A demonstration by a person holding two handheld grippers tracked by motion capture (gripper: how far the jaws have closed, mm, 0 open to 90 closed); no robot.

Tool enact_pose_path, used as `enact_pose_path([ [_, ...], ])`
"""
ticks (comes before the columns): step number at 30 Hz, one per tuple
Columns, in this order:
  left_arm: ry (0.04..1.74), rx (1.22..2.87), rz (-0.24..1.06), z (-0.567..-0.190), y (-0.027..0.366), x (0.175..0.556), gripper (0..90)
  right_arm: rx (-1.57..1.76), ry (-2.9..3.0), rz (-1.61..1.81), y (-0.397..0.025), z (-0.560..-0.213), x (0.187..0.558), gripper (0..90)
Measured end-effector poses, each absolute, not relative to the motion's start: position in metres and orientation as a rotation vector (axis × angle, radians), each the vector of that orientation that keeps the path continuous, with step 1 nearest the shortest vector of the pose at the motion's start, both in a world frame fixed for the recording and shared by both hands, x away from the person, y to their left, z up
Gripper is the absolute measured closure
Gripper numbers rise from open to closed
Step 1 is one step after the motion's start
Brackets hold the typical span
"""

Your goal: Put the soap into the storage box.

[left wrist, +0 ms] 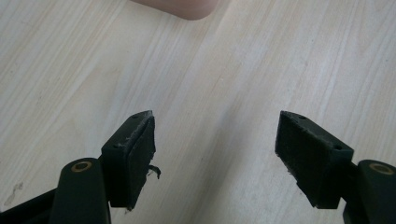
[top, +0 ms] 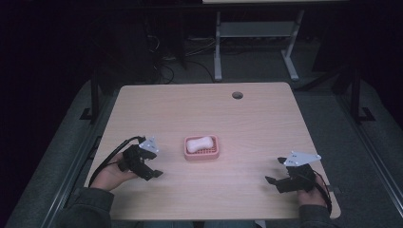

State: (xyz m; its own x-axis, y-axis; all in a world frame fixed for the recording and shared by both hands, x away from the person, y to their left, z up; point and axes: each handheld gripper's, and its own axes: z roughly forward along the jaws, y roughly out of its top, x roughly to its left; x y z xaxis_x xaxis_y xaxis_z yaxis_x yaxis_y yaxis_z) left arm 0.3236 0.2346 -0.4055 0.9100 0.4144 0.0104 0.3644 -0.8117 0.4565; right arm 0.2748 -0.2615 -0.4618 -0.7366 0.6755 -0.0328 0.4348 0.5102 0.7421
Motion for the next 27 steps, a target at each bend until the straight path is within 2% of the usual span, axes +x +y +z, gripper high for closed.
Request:
enact_pose_path([
  [27,0.609,2.602,0.147,-0.419,0.258,0.305,27.6,0.929,2.431,1.06,-0.261,-0.462,0.274,13.8],
])
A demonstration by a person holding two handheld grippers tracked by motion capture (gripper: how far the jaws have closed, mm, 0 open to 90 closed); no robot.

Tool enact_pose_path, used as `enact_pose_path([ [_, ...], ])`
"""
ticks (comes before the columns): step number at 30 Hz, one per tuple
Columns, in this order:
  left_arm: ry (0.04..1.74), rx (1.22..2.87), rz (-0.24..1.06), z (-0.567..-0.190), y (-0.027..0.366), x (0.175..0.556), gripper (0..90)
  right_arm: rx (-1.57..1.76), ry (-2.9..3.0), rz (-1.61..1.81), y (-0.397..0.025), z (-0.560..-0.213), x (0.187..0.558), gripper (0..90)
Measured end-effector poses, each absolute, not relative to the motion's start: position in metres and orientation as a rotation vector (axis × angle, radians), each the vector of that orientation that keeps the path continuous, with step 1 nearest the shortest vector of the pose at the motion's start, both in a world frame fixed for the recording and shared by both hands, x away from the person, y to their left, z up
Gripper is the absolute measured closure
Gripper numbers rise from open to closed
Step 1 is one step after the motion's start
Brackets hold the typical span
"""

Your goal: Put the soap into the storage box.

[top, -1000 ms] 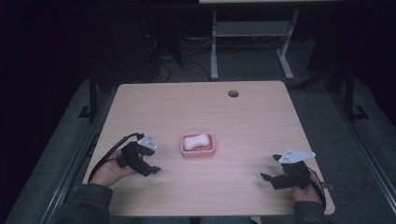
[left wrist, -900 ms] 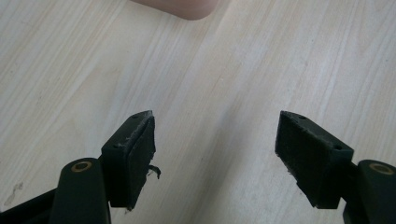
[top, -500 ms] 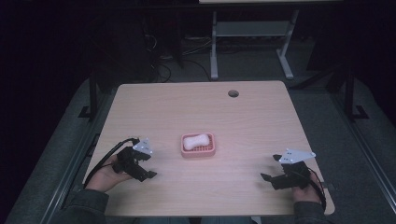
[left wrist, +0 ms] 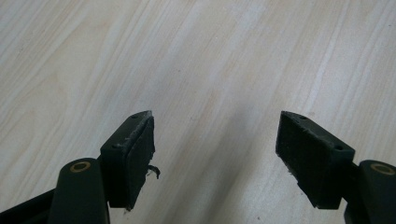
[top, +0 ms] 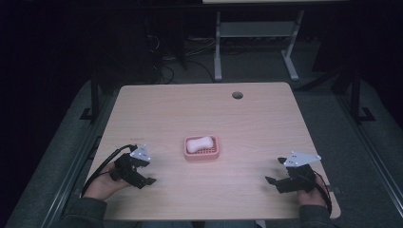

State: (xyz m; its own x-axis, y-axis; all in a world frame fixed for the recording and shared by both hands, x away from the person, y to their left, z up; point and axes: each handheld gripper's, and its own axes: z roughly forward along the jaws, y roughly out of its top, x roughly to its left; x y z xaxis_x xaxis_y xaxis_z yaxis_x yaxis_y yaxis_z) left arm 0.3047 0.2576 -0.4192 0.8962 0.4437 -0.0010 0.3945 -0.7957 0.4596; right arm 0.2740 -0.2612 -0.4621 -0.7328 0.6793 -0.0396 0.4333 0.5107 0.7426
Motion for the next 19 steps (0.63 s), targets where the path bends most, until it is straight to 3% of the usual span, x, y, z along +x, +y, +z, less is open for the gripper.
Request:
enact_pose_path([
  [19,0.621,2.582,0.15,-0.432,0.265,0.287,27.0,0.929,2.432,1.064,-0.261,-0.462,0.274,13.8],
])
